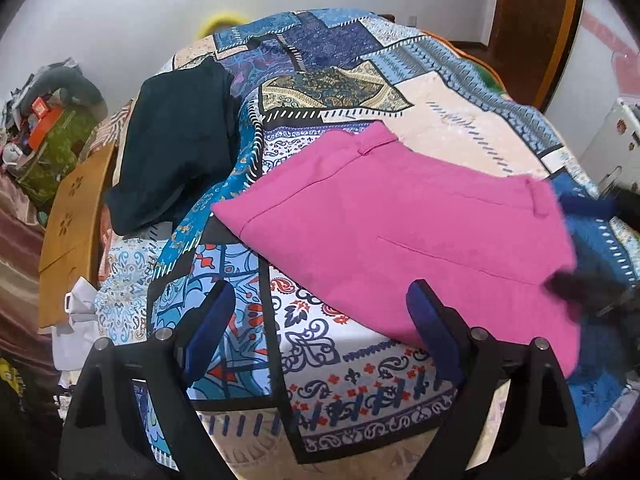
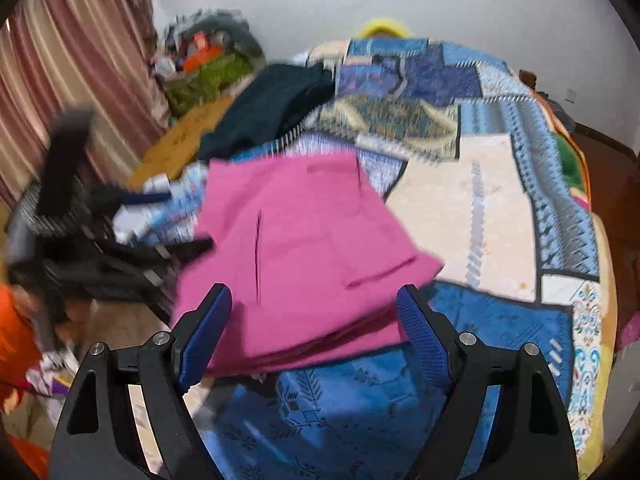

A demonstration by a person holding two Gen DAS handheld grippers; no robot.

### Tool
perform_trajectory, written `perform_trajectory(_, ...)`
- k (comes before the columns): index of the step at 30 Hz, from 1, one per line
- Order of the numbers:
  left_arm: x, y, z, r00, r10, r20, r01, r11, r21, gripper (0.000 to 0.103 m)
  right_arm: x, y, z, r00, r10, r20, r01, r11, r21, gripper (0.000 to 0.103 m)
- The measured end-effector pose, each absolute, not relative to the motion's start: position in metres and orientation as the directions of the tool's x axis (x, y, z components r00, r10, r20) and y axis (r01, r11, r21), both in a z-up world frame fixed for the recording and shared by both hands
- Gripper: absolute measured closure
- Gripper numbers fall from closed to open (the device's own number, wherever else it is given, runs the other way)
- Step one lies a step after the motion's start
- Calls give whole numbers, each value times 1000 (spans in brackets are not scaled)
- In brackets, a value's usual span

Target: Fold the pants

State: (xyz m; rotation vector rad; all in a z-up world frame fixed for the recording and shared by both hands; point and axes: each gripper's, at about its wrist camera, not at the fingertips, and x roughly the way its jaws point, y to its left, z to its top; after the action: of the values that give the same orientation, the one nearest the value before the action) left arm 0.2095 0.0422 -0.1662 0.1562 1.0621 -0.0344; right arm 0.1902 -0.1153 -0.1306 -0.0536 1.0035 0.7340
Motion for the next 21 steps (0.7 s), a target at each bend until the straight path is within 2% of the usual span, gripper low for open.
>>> perform_trajectory(5,232,65,-142,550,104,-828,42,987,152,14,188,-118,-146,269,530,-805,-579,756,305,19)
perform_trajectory(8,262,79,-137,556,125,-821,17,987,161,10,188,-118,-148,256,529,-809,-577,755,311,19)
perform_trajectory(13,315,95,-169,440,128,-889,29,987,157,10,186,-118,-148,266,525,-809,-573,761,305,19)
perform_trajectory(16,334,95,-214,295,207,-933,76,968,239,9,186,-119,-147,266,523,-810,-566,765,309,19)
perform_trajectory(19,323,94,-222,318,220,-922,133,953,273,8,186,-121,-137,283,506,-815,-571,771,281,19)
perform_trajectory(21,314,99,-218,308,208,-928,121,959,255,8,186,-123,-128,311,499,-809,-578,775,256,19)
